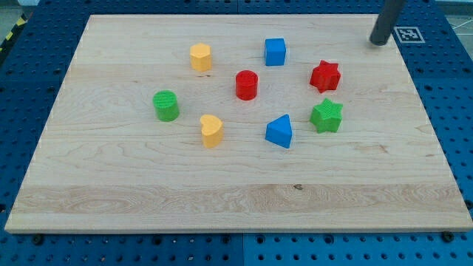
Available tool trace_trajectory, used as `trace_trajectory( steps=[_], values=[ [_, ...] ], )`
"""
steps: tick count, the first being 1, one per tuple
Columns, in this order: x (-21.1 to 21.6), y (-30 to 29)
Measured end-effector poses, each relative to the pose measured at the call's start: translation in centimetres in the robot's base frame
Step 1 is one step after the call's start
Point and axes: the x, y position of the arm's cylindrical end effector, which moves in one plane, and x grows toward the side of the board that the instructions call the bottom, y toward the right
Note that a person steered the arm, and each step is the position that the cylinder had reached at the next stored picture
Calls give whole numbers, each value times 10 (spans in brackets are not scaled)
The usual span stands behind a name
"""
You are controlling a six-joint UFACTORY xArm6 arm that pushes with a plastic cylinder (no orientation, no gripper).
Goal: Move your arm towards the center right of the board
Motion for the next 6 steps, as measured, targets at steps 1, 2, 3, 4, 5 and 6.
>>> trace_trajectory(
  steps=[1, 2, 3, 4, 5, 6],
  values=[
    [23, -14],
    [26, -14],
    [26, -14],
    [37, -11],
    [73, 3],
    [75, 3]
  ],
)
